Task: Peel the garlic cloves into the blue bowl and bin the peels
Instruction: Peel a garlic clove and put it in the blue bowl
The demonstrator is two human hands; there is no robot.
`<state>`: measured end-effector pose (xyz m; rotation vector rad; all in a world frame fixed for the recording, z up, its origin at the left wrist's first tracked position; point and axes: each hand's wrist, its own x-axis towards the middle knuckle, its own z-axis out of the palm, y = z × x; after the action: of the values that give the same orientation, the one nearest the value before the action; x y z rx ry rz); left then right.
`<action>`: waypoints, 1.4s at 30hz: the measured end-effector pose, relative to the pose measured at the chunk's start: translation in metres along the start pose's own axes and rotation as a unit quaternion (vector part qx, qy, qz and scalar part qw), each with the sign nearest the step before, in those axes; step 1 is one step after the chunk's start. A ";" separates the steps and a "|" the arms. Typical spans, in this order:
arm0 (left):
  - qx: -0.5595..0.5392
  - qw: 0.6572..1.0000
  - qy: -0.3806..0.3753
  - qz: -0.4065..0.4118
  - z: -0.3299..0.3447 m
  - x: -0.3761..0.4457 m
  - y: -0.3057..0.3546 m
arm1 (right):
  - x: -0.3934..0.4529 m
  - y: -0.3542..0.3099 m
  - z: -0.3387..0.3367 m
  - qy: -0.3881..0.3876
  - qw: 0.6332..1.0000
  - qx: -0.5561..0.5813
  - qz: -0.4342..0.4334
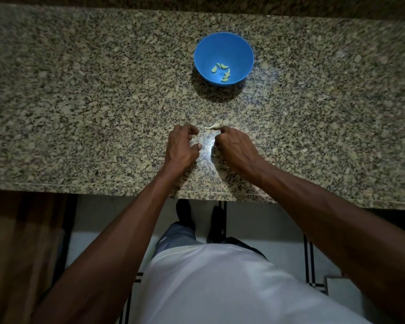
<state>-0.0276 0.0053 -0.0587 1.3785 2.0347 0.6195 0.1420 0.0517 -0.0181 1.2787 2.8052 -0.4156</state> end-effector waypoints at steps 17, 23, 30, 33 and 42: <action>0.020 0.999 -0.016 -0.046 -0.004 0.002 0.015 | 0.016 -0.006 -0.008 -0.046 0.996 -0.052 -0.059; -0.126 0.989 -0.003 -0.070 -0.018 -0.008 0.027 | 0.004 0.018 -0.004 -0.002 0.932 0.330 0.149; -0.253 0.967 -0.027 -0.003 -0.011 -0.028 0.041 | -0.022 0.012 -0.003 0.011 0.715 0.660 0.232; -0.213 0.977 0.008 0.015 -0.010 -0.026 0.039 | -0.022 0.013 -0.009 0.017 0.726 0.647 0.233; -0.121 0.989 0.056 0.056 -0.009 -0.024 0.035 | -0.011 -0.002 -0.008 0.068 0.896 0.396 0.187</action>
<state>-0.0044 -0.0052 -0.0236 1.3443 1.9013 0.9796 0.1482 0.0448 -0.0081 1.9766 2.4296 -1.5950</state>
